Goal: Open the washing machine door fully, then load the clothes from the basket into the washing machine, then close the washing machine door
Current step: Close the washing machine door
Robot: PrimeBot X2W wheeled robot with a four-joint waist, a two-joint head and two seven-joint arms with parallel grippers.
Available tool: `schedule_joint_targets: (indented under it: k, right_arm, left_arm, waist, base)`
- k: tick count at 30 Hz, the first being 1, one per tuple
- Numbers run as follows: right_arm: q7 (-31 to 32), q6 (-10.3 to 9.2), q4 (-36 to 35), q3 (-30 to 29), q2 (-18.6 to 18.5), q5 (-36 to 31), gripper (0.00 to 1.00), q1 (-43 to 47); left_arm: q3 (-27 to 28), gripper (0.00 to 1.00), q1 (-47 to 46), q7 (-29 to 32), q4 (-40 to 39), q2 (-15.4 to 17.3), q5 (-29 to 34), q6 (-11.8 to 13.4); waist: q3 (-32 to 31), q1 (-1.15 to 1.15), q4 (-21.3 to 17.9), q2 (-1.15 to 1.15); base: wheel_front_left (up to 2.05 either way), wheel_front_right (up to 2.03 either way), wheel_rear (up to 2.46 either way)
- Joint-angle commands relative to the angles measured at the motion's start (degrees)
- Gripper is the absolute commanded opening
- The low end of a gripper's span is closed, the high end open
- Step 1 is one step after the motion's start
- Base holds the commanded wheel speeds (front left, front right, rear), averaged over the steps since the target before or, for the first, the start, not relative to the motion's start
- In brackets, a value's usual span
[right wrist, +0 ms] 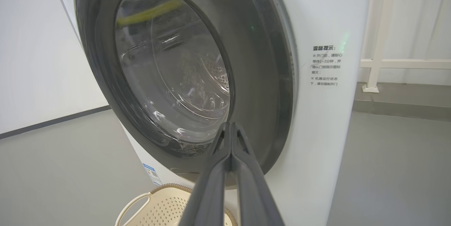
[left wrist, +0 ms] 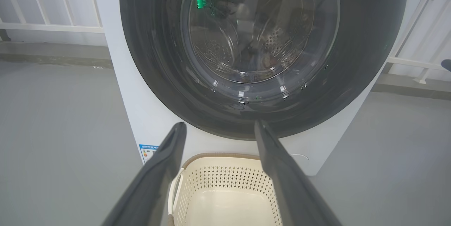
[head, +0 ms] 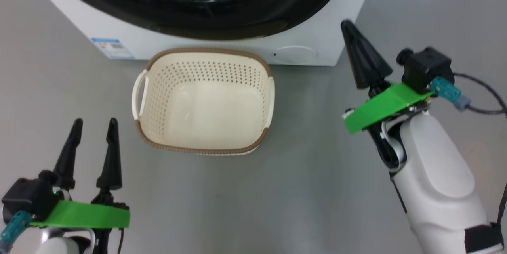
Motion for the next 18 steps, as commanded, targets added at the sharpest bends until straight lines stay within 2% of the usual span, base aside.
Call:
schedule_joint_targets:
  k: [1, 2, 5, 7, 18]
  right_arm:
    - [-0.26, -0.35, -1.87, 1.27, 1.09, 0.56, 0.12, 2.24]
    - [-0.26, -0.35, -2.30, 1.22, 1.08, 0.57, 0.16, 3.32]
    - [-0.26, -0.35, -3.90, 0.67, 1.21, 0.61, 0.53, 6.85]
    - [-0.26, -0.35, -4.74, 0.22, 1.31, 0.63, 1.00, 9.39]
    - [-0.26, -0.35, -10.02, -3.68, 1.92, 0.01, 1.00, 22.46]
  left_arm:
    - [2.58, 1.00, 0.66, -0.36, -1.11, 1.55, 0.41, -0.14]
    - [2.95, 1.00, 1.21, -0.36, -1.04, 1.50, 0.43, -0.14]
    - [3.92, 1.00, 2.67, -0.36, -0.94, 1.26, 0.57, -0.14]
    - [4.34, 1.00, 3.65, -0.36, -0.94, 1.07, 0.88, -0.14]
    - [7.74, 1.00, 9.66, -0.36, 0.69, -0.05, 4.34, -0.14]
  waist:
    - [-4.03, 0.00, -3.58, 0.00]
    - [-4.72, 0.00, -4.07, 0.00]
    - [-6.64, 0.00, -5.28, 0.00]
    - [-7.97, 0.00, -5.91, 0.00]
    - [-15.23, 0.00, -9.32, 0.00]
  base:
    - [0.00, 0.00, 0.00]
    - [0.00, 0.00, 0.00]
    - [0.00, 0.00, 0.00]
    - [0.00, 0.00, 0.00]
    - [0.00, 0.00, 0.00]
